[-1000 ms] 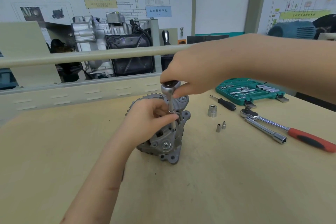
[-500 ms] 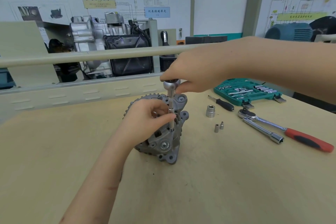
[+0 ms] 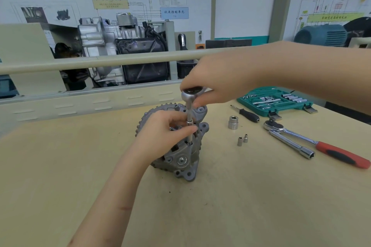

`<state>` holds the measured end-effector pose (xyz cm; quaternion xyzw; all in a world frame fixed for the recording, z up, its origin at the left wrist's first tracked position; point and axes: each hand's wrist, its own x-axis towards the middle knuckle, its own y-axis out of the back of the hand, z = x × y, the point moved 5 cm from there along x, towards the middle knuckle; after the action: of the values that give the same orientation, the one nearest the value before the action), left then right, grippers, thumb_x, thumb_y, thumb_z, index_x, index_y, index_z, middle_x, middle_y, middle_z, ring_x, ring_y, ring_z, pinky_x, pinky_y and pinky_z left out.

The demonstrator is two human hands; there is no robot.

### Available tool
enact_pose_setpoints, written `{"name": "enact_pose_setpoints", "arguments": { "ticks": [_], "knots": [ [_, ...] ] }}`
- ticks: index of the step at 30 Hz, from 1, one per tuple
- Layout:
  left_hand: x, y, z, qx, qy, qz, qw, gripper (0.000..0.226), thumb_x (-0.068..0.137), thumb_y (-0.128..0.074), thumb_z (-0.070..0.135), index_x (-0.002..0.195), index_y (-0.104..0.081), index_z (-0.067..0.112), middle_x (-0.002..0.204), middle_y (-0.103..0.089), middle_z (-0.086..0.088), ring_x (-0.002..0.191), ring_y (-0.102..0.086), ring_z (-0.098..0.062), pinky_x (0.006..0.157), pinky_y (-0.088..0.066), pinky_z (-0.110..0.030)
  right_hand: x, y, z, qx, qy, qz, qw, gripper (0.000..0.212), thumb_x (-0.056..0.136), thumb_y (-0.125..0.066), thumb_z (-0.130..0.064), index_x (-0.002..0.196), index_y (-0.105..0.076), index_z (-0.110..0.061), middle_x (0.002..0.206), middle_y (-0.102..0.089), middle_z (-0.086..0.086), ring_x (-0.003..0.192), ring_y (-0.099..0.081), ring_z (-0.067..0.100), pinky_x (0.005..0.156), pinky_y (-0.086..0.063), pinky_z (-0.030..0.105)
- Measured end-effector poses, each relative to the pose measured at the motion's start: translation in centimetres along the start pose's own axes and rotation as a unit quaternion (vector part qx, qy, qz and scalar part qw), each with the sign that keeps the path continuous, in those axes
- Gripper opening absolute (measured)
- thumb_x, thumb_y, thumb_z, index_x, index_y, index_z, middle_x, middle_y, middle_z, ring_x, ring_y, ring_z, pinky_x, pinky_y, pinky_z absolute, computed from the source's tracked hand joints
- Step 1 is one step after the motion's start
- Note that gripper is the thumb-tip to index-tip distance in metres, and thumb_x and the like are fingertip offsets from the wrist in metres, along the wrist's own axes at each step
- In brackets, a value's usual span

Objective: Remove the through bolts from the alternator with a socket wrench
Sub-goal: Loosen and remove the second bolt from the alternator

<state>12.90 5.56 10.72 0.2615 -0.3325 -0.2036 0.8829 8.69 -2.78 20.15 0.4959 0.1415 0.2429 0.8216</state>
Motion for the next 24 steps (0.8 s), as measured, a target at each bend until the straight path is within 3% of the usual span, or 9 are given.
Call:
{"name": "enact_pose_setpoints", "arguments": {
  "ticks": [2,4,7,10,15,18,21,24],
  "knots": [
    [0.0,0.0,0.0,0.019,-0.004,0.012,1.000,0.018,0.075,-0.071,0.025,0.070,-0.061,0.039,0.063,-0.064,0.026,0.070,-0.058,0.013,0.060,-0.039,-0.001,0.0,0.0,-0.2,0.006,0.016,-0.003,1.000,0.021,0.092,-0.046,-0.034,0.091,-0.051,-0.014,0.078,-0.048,-0.005,0.076,-0.048,0.016,0.067,-0.039,0.028],
    [0.1,0.1,0.0,0.030,0.004,0.027,0.999,0.008,0.073,-0.072,0.028,0.070,-0.066,0.031,0.064,-0.066,0.019,0.069,-0.059,0.009,0.060,-0.040,-0.005,0.2,0.2,-0.3,-0.005,0.018,0.001,1.000,0.026,0.090,-0.047,-0.040,0.088,-0.052,-0.014,0.069,-0.044,-0.006,0.066,-0.045,0.014,0.059,-0.035,0.025],
    [0.0,0.1,0.2,0.073,-0.001,0.058,0.996,0.018,0.069,-0.073,0.033,0.067,-0.063,0.018,0.061,-0.062,0.014,0.069,-0.058,-0.005,0.081,-0.042,-0.030,0.5,0.3,0.0,-0.030,-0.019,0.001,0.999,0.046,0.085,-0.041,-0.056,0.071,-0.047,-0.013,0.057,-0.040,-0.004,0.049,-0.034,0.011,0.047,-0.027,0.022],
    [0.0,0.2,0.8,0.102,-0.004,0.059,0.993,0.023,0.067,-0.073,0.036,0.064,-0.061,0.017,0.058,-0.058,0.015,0.071,-0.058,-0.013,0.088,-0.040,-0.045,0.3,0.0,-0.1,-0.003,-0.028,0.005,1.000,0.049,0.084,-0.038,-0.058,0.063,-0.042,-0.014,0.053,-0.037,-0.003,0.047,-0.030,0.011,0.046,-0.025,0.020],
    [0.0,0.5,1.1,0.087,0.007,0.005,0.996,0.002,0.075,-0.068,0.033,0.075,-0.066,0.034,0.078,-0.069,0.015,0.091,-0.060,-0.010,0.096,-0.037,-0.044,0.0,0.0,-0.3,0.017,-0.001,-0.011,1.000,0.027,0.092,-0.044,-0.037,0.078,-0.047,-0.015,0.064,-0.041,-0.006,0.057,-0.038,0.010,0.053,-0.029,0.019],
    [-0.1,0.7,0.9,0.070,0.021,-0.003,0.997,0.009,0.075,-0.066,0.033,0.073,-0.061,0.040,0.073,-0.065,0.023,0.093,-0.058,-0.009,0.094,-0.038,-0.043,0.2,0.0,-0.6,0.025,0.018,-0.007,0.999,0.017,0.093,-0.044,-0.029,0.086,-0.047,-0.014,0.069,-0.041,-0.008,0.065,-0.040,0.012,0.057,-0.029,0.016],
    [-0.1,0.9,0.7,0.078,0.014,0.032,0.996,0.010,0.072,-0.069,0.034,0.071,-0.067,0.024,0.068,-0.067,0.015,0.082,-0.058,-0.006,0.089,-0.036,-0.033,0.6,0.1,-0.9,0.010,0.022,0.002,1.000,0.023,0.093,-0.043,-0.034,0.093,-0.051,-0.013,0.073,-0.043,-0.006,0.072,-0.045,0.015,0.059,-0.032,0.022],
    [-0.1,0.9,0.6,0.111,0.010,0.068,0.991,0.025,0.070,-0.070,0.038,0.072,-0.067,0.013,0.065,-0.066,0.010,0.077,-0.059,-0.006,0.087,-0.024,-0.016,1.0,0.2,-0.5,-0.009,-0.027,0.037,0.999,0.035,0.091,-0.041,-0.045,0.092,-0.054,-0.013,0.063,-0.038,-0.008,0.052,-0.035,0.008,0.046,-0.034,0.016]
  ]
}}
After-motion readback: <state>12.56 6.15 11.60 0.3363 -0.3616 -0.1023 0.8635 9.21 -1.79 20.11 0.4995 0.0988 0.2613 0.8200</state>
